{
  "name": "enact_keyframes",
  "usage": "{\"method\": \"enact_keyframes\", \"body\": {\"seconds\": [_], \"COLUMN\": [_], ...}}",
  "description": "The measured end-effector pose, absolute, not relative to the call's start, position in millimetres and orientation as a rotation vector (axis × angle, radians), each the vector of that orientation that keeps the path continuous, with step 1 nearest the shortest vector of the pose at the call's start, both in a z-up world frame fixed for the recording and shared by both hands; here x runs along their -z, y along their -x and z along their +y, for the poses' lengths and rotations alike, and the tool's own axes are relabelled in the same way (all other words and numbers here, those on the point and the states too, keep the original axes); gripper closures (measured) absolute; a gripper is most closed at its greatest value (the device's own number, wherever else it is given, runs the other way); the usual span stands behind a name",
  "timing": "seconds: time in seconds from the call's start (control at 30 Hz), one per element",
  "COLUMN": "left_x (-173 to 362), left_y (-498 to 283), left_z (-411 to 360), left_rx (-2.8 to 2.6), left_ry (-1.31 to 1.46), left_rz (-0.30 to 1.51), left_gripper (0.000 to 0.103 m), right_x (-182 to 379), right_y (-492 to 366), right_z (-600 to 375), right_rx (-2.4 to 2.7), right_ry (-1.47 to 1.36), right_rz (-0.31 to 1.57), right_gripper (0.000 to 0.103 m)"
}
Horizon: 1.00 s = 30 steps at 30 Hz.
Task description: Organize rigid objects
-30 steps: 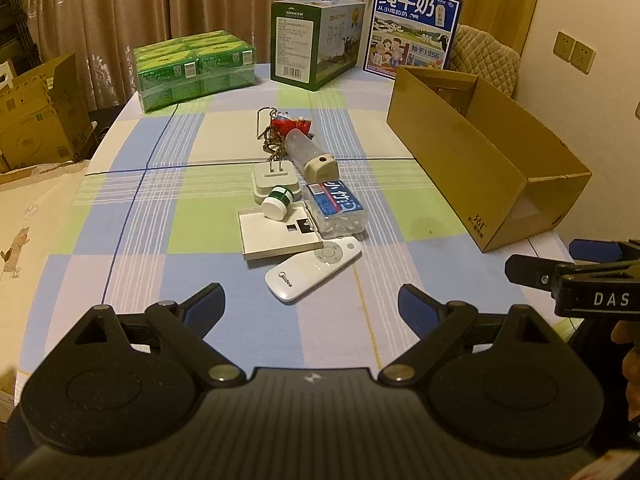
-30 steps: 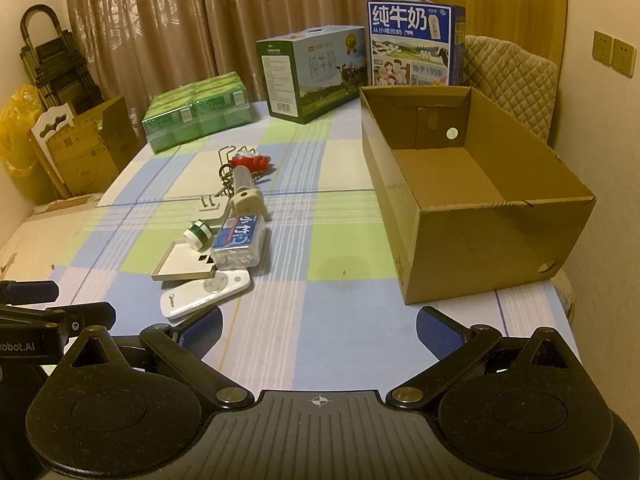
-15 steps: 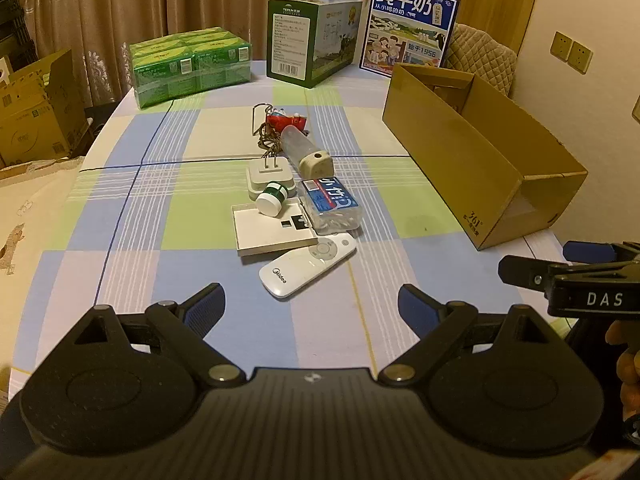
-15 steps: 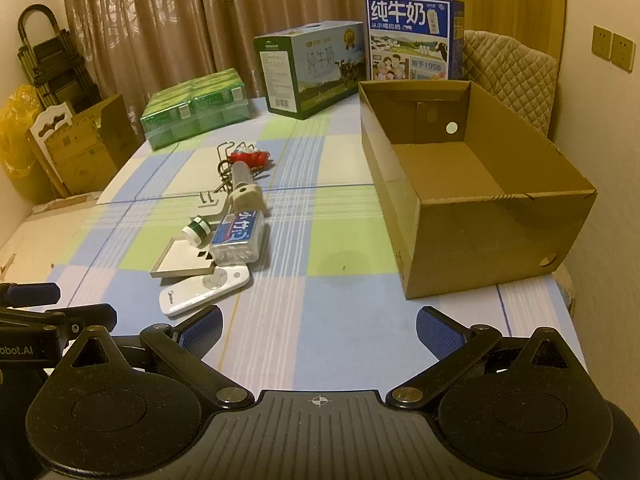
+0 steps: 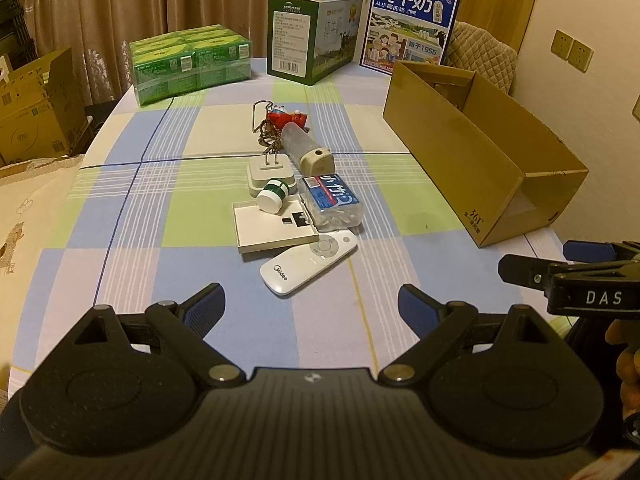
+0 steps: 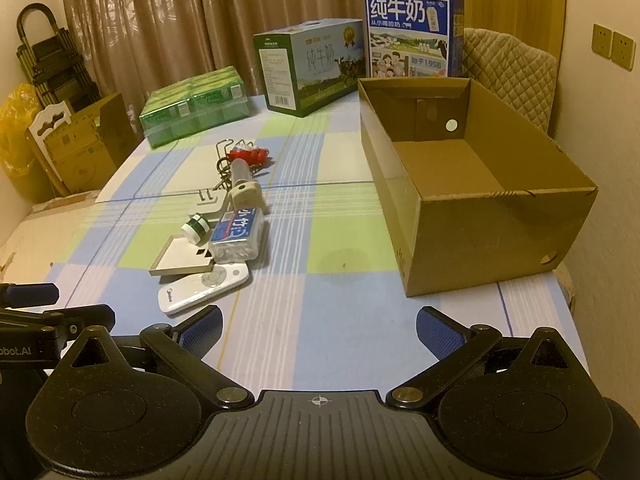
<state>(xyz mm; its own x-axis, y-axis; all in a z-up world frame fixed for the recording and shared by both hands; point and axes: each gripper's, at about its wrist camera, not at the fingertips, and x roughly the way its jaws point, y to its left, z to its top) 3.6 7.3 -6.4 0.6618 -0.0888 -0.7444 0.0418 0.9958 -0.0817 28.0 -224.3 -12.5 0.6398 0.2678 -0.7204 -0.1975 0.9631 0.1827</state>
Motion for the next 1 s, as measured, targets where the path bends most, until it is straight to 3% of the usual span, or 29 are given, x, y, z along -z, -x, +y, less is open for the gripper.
{"method": "enact_keyframes", "body": {"seconds": [0.47,0.8,1.0], "left_x": [9.4,21.9,51.3], "left_y": [-6.9,-53.6,-86.3], "left_z": [10.5,18.3,15.3], "left_rx": [0.082,0.245,0.406], "left_ry": [0.049,-0.103,-0.199], "left_rz": [0.851,0.937,1.004], "left_gripper": [0.012,0.012,0.024], "right_x": [17.8,30.2,44.9], "right_y": [-28.6,-44.2,-62.2], "right_z": [-224.2,-219.2,-214.6], "right_rx": [-0.265,-0.285,-0.323], "right_ry": [-0.092,-0.060,-0.058], "right_rz": [0.842,0.851,0.856], "right_gripper": [0.002,0.002,0.002]}}
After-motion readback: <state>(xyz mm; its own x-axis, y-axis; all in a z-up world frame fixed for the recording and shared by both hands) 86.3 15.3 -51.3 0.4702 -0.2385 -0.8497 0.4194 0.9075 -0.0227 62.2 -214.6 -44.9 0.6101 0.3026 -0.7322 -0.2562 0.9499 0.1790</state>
